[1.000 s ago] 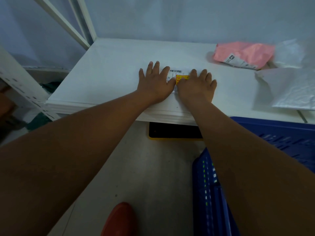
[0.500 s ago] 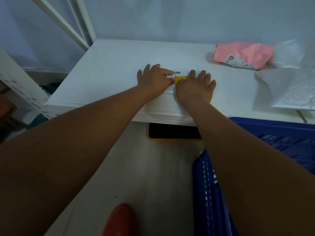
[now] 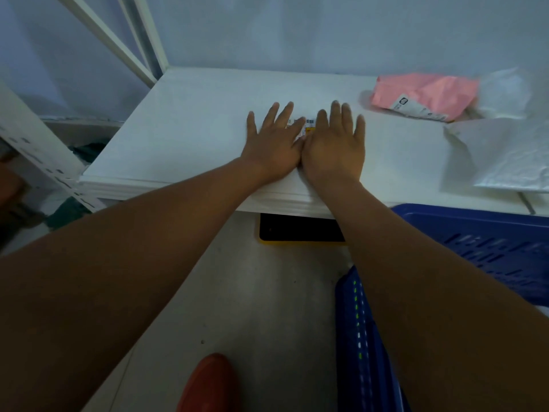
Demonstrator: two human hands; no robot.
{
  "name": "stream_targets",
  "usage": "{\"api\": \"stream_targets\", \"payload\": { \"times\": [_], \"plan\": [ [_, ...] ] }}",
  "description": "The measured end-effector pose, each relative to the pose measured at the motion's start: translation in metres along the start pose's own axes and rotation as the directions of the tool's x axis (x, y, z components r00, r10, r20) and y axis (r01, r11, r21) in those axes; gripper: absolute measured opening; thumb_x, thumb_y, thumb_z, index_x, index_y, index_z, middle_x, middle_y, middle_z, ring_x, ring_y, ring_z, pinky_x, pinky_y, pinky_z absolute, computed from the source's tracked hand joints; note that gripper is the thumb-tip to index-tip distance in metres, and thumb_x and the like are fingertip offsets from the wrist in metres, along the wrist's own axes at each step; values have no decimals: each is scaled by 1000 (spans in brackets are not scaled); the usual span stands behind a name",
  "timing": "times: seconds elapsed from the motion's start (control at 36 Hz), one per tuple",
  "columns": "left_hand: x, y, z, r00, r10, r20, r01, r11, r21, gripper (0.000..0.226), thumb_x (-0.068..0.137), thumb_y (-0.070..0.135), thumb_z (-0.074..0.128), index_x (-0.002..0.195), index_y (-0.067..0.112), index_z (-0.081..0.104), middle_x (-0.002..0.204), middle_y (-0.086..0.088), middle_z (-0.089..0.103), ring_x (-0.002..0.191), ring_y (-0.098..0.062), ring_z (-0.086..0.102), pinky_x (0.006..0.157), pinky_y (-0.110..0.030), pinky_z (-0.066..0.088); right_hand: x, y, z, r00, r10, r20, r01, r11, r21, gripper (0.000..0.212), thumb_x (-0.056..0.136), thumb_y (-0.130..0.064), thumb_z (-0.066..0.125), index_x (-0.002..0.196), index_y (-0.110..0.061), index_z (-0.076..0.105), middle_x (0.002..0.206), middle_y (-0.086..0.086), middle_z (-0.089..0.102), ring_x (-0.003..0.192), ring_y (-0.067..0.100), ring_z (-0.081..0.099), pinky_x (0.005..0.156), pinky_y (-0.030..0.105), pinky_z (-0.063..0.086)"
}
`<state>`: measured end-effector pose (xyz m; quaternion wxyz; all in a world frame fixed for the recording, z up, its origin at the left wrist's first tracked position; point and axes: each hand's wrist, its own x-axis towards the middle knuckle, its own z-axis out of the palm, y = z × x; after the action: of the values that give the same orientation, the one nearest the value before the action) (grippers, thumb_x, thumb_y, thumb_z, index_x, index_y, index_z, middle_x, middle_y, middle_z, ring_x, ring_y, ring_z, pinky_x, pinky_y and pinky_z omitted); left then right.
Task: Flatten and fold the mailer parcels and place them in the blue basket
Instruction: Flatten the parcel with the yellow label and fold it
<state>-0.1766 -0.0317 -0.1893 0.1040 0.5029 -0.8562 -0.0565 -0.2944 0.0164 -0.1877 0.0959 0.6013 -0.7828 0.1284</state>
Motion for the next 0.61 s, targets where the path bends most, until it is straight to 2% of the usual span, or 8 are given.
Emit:
{"api": "stream_targets", "payload": {
  "times": [0.08,0.14,0.33,0.47,0.61],
  "plan": [
    [0,1,0,998,24,52,-25,999,23,52,107,42,14,157,31,18,166,3,9,153,-15,1,119,-57,-7,3,4,5,995,-14,102,4,996,94,55,104,-36,23,152,-11,32,161,10,26,151,25,14,123,45,8],
    [0,2,0,998,15,63,-18,999,33,52,106,41,13,158,31,16,166,3,10,153,-15,3,120,-57,-5,3,6,8,991,-8,136,-7,994,113,56,104,-38,22,153,-11,31,161,10,26,151,25,15,123,45,8],
    [1,3,5,994,-106,27,104,992,74,56,104,46,10,158,31,13,167,0,7,153,-21,1,121,-56,-4,2,3,8,986,56,155,-73,992,107,58,104,-40,21,155,-12,26,164,11,19,152,25,10,123,43,6],
    [3,3,7,985,-173,17,172,983,57,58,104,46,12,158,27,13,167,-3,5,153,-20,-1,121,-53,-5,1,1,5,979,145,147,-157,984,80,59,103,-40,22,155,-13,25,164,12,17,152,25,10,122,47,6],
    [5,1,8,982,-187,17,187,982,29,59,104,45,14,159,24,11,167,-5,4,153,-20,-2,122,-52,-4,1,0,3,968,186,166,-198,979,56,59,103,-39,21,156,-14,22,164,15,15,152,28,8,122,49,6]
  ]
}}
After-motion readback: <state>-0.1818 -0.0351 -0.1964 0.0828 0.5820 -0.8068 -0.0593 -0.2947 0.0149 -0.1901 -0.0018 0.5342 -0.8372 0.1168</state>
